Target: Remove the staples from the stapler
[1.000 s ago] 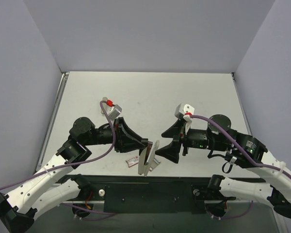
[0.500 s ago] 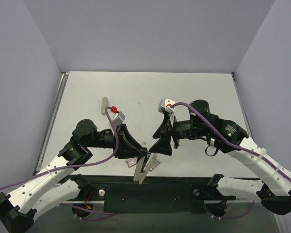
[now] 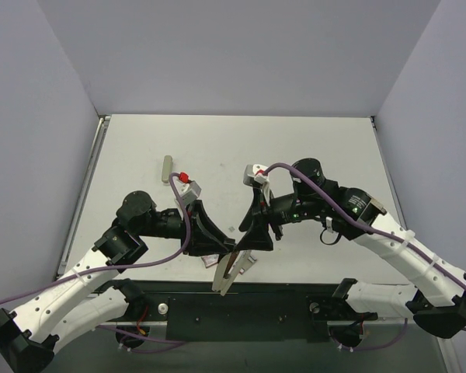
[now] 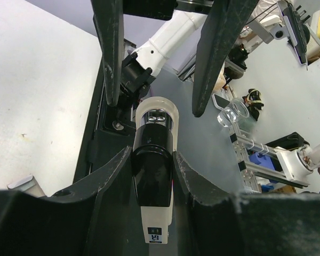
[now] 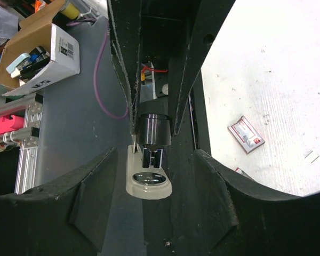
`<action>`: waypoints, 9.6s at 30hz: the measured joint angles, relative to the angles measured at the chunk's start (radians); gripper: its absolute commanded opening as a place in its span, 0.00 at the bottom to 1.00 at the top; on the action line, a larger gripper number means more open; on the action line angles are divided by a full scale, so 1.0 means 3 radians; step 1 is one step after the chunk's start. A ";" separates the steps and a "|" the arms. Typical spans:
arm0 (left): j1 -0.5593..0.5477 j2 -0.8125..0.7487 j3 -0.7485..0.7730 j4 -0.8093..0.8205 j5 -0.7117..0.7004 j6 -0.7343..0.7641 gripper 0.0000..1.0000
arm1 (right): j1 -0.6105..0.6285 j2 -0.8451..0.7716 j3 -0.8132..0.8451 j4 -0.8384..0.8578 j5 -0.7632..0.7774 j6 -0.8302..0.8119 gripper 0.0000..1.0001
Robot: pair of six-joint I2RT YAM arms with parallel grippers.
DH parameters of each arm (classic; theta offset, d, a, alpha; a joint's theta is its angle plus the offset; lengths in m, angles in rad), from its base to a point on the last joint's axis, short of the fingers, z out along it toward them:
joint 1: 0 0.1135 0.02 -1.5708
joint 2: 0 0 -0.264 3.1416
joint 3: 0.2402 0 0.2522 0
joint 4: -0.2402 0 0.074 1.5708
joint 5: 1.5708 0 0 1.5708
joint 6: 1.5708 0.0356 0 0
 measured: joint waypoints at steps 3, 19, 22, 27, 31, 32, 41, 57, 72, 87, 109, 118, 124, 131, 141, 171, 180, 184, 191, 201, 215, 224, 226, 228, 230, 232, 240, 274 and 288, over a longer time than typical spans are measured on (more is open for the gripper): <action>-0.0005 -0.0001 0.0000 0.0000 0.0000 0.0011 0.00 | 0.0018 0.0056 0.0000 -0.0006 -0.0008 -0.0009 0.52; -0.0006 0.0000 0.0000 -0.0125 0.0008 0.0062 0.00 | 0.0289 0.0102 -0.0136 -0.0144 0.0074 -0.0212 0.30; -0.0011 0.0001 0.0000 -0.0148 0.0006 0.0075 0.00 | 0.0312 0.0121 -0.0136 -0.0148 0.0104 -0.0247 0.30; -0.0032 0.0009 0.0000 -0.0187 0.0005 0.0092 0.00 | 0.0351 0.0163 -0.0136 -0.0151 0.0128 -0.0268 0.23; -0.0034 0.0010 0.0000 -0.0210 0.0008 0.0100 0.00 | 0.0355 0.0191 -0.0136 -0.0163 0.0160 -0.0275 0.09; -0.0034 0.0009 0.0000 -0.0217 0.0010 0.0111 0.00 | 0.0356 0.0196 -0.0136 -0.0169 0.0161 -0.0272 0.05; -0.0053 0.0011 -0.0003 -0.0340 -0.0003 0.0188 0.00 | 0.0375 0.0028 -0.0445 0.0078 0.0198 -0.0188 0.00; -0.0076 -0.0017 -0.0006 -0.0394 -0.0104 0.0223 0.00 | 0.0398 -0.0636 -0.1204 0.0556 0.0412 0.0225 0.00; -0.0078 0.0031 -0.0006 -0.0309 -0.0212 0.0254 0.00 | 0.0436 -0.0903 -0.1502 0.0741 0.0743 0.0460 0.42; -0.0076 0.0278 0.0058 -0.0342 -0.0450 0.0351 0.00 | 0.0436 -0.1030 -0.1021 0.0313 0.1530 0.0317 0.49; -0.0076 0.0673 0.0376 -0.0465 -0.1455 0.0615 0.00 | 0.0436 -0.0601 -0.1183 0.1151 0.3204 0.1502 0.00; -0.0078 0.0752 0.0432 -0.0460 -0.1626 0.0703 0.00 | 0.0388 -0.0254 -0.1183 0.1334 0.3428 0.1933 0.00; -0.0078 0.0759 0.0432 -0.0451 -0.1720 0.0734 0.00 | 0.0294 -0.0146 -0.1190 0.1420 0.3447 0.2160 0.00; -0.0078 0.0776 0.0451 -0.0423 -0.1843 0.0765 0.00 | 0.0192 -0.0094 -0.1399 0.1518 0.3473 0.2331 0.00; -0.0085 0.0983 0.0509 -0.0408 -0.1900 0.0791 0.00 | 0.0169 -0.0025 -0.1434 0.1595 0.3540 0.2328 0.00; -0.0097 0.1092 0.0581 0.0641 -0.2661 0.0684 0.00 | 0.0184 0.0366 -0.1938 0.1954 0.3566 0.2366 0.00; -0.0097 0.1392 0.0581 0.1113 -0.2785 0.0628 0.00 | 0.0217 0.0462 -0.1938 0.2075 0.3436 0.2317 0.00; -0.0097 0.1546 0.0582 0.1225 -0.2799 0.0627 0.00 | 0.0211 0.0462 -0.1937 0.2148 0.3421 0.2237 0.00; -0.0097 0.1886 0.0743 0.1263 -0.2799 0.0645 0.00 | 0.0108 0.0469 -0.1937 0.2373 0.3353 0.2118 0.00; -0.0067 0.2332 0.1186 0.1298 -0.2824 0.0811 0.00 | -0.0221 0.0565 -0.1986 0.2873 0.3026 0.2145 0.00; -0.0067 0.2889 0.1437 0.1420 -0.2785 0.0959 0.00 | -0.0465 0.0818 -0.2164 0.3413 0.2565 0.2497 0.00; -0.0067 0.2968 0.1504 0.1498 -0.2792 0.0988 0.00 | -0.0467 0.0895 -0.2164 0.3532 0.2473 0.2574 0.00; -0.0067 0.2968 0.1504 0.1499 -0.2795 0.0988 0.00 | -0.0467 0.0890 -0.2164 0.3510 0.2473 0.2566 0.00; -0.0067 0.2958 0.1504 0.1495 -0.2795 0.0988 0.00 | -0.0467 0.0870 -0.2164 0.3478 0.2477 0.2553 0.00; -0.0067 0.2926 0.1504 0.1474 -0.2795 0.0985 0.00 | -0.0467 0.0818 -0.2164 0.3419 0.2483 0.2537 0.00; -0.0067 0.2869 0.1504 0.1455 -0.2792 0.0982 0.00 | -0.0467 0.0734 -0.2164 0.3367 0.2496 0.2522 0.00; -0.0069 0.2403 0.1499 0.1265 -0.2707 0.0885 0.00 | -0.0465 0.0235 -0.2164 0.3108 0.2585 0.2397 0.00; -0.0075 0.1031 0.1002 0.0571 -0.3171 0.0857 0.00 | 0.0373 -0.1102 -0.2715 0.2021 0.3412 0.2345 0.00; -0.0075 0.0861 0.0888 0.0210 -0.3629 0.0459 0.00 | 0.0660 -0.0145 -0.2775 0.2993 0.3517 0.2623 0.00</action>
